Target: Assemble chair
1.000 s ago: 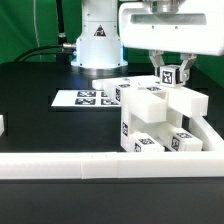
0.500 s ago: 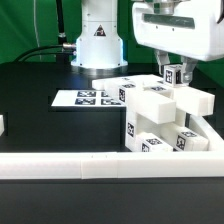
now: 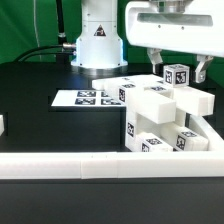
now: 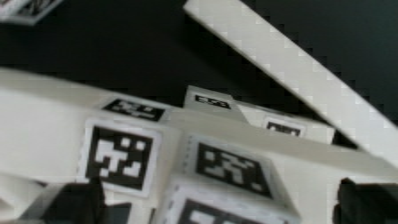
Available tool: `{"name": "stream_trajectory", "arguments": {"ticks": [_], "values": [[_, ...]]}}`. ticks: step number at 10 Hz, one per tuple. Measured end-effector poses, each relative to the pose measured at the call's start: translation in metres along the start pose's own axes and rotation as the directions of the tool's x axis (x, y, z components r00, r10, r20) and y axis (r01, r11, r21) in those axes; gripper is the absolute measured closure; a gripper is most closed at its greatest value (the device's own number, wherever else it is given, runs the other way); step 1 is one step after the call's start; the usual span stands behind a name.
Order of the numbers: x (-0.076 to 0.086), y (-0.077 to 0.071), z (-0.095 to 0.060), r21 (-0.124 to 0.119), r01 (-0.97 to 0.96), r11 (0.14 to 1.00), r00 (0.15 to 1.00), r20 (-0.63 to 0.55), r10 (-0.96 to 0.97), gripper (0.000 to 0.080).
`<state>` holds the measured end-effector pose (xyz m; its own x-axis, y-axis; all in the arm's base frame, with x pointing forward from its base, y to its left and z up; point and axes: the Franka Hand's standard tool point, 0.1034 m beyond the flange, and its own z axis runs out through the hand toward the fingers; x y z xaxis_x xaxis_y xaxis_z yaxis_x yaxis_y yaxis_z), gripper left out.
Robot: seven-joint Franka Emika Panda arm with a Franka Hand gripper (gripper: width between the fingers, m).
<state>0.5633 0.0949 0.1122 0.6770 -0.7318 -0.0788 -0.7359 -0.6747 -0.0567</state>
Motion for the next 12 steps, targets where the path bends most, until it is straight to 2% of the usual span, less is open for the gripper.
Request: {"name": "stream_trajectory", "arguments": {"ticks": [3,5,8,10,12], "values": [[0.0002,0.0002,0.0001,0.000,0.204,0.979,0.979,0.000,-0.204,0.0151],[0.0011,0.0008,0.0007,-0.033,0.487,0.873,0.873,-0.008,-0.487,0.0151],[0.0020,0.0015,0.0028,-0.048,0.722,0.690,0.691,0.008,-0.722,0.0151],[0.0023,0.0020,0.0030,-0.047,0.778,0.626,0.627,0.012,-0.779,0.0151],[0.0023,0.0022,0.0031,-0.048,0.773,0.632,0.633,0.012,-0.774,0.0412]]}}
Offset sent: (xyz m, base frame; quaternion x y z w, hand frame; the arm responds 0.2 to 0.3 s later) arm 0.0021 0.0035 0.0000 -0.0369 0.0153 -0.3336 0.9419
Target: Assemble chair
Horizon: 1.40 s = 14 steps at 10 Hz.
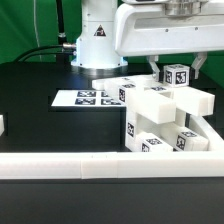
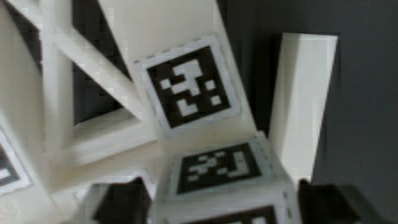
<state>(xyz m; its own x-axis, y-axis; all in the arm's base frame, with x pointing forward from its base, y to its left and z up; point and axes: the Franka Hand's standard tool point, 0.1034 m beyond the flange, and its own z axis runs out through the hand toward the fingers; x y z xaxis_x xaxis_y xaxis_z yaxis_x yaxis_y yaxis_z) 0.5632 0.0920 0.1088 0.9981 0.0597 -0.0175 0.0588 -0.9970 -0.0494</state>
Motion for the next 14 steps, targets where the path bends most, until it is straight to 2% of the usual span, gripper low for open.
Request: {"name": "stream_trajectory", "arguments": {"ticks": [1,4,7,9,11,14], "values": [[0.000,0.000,0.000,0.000,0.000,1.000,1.000,0.000,0.000,0.0538],[0.000,-0.001,0.000,0.002,-0.118,0.993,0.993,0.000,0.118,0.0534],[-0.006,-0.023,0.001,-0.009,-0.393,0.920,0.920,-0.001,0.393,0.0534],[-0.008,-0.031,0.002,-0.008,-0.557,0.831,0.831,-0.001,0.557,0.0534],[-0.006,-0.032,0.002,0.007,-0.692,0.722,0.721,-0.017,0.692,0.0534],[-0.006,-0.032,0.002,0.010,-0.791,0.612,0.612,-0.015,0.791,0.0533]]}}
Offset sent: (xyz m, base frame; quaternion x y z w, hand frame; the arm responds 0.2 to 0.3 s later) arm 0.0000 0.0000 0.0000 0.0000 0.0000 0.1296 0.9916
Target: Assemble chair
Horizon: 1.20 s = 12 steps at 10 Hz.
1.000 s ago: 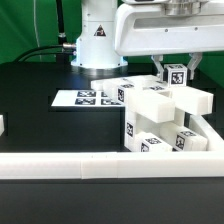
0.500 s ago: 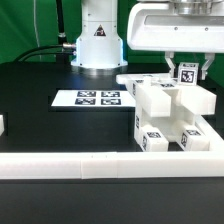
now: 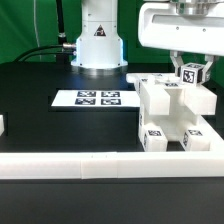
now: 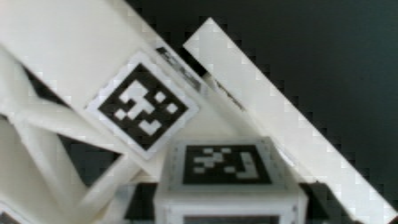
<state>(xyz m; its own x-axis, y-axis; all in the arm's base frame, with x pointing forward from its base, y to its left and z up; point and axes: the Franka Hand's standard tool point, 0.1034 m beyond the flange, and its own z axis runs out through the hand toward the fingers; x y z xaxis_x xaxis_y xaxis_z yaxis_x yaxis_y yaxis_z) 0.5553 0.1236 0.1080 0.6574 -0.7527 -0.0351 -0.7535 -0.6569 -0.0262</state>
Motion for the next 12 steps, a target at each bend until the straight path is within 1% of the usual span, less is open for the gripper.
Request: {"name": "stream_trajectory", "arguments": {"ticks": [2,4,6,9,10,12], "values": [[-0.0002,-0.0003,0.0000,0.004,-0.105,0.994,0.994,0.006,0.105,0.0533],[-0.0005,-0.0004,0.0000,0.004,-0.258,0.966,0.966,0.010,0.258,0.0533],[-0.0014,-0.0013,-0.0001,0.006,-0.431,0.902,0.902,0.025,0.431,0.0532],[-0.0019,-0.0024,-0.0005,0.006,-0.547,0.837,0.836,0.040,0.547,0.0532],[-0.0023,-0.0031,-0.0008,0.003,-0.638,0.770,0.769,0.052,0.637,0.0532],[-0.0001,-0.0019,-0.0006,-0.003,-0.724,0.689,0.688,0.061,0.723,0.0532]]}}
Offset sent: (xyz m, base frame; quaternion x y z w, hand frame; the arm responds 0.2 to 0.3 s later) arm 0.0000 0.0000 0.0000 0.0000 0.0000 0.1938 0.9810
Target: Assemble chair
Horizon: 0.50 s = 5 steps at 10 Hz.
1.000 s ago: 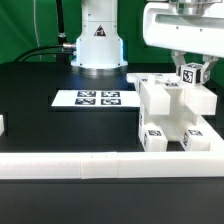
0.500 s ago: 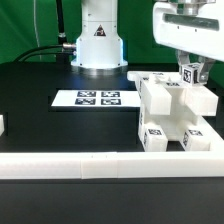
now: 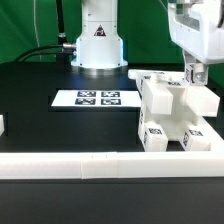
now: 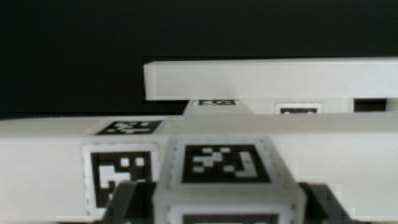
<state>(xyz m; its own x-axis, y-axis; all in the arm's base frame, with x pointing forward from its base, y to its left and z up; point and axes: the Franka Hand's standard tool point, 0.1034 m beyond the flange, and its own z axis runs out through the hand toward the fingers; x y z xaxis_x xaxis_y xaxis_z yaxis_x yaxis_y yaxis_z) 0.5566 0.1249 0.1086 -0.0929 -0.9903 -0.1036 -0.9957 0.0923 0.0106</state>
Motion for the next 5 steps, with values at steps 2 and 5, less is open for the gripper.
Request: {"name": "stream_trajectory", "arguments": {"ticks": [2,5], "values": [[0.0020,-0.0008,0.0002,0.000,-0.121,0.993,0.993,0.008,0.121,0.0532],[0.0019,-0.0007,0.0011,0.000,-0.110,0.994,0.994,0.007,0.110,0.0532]]}}
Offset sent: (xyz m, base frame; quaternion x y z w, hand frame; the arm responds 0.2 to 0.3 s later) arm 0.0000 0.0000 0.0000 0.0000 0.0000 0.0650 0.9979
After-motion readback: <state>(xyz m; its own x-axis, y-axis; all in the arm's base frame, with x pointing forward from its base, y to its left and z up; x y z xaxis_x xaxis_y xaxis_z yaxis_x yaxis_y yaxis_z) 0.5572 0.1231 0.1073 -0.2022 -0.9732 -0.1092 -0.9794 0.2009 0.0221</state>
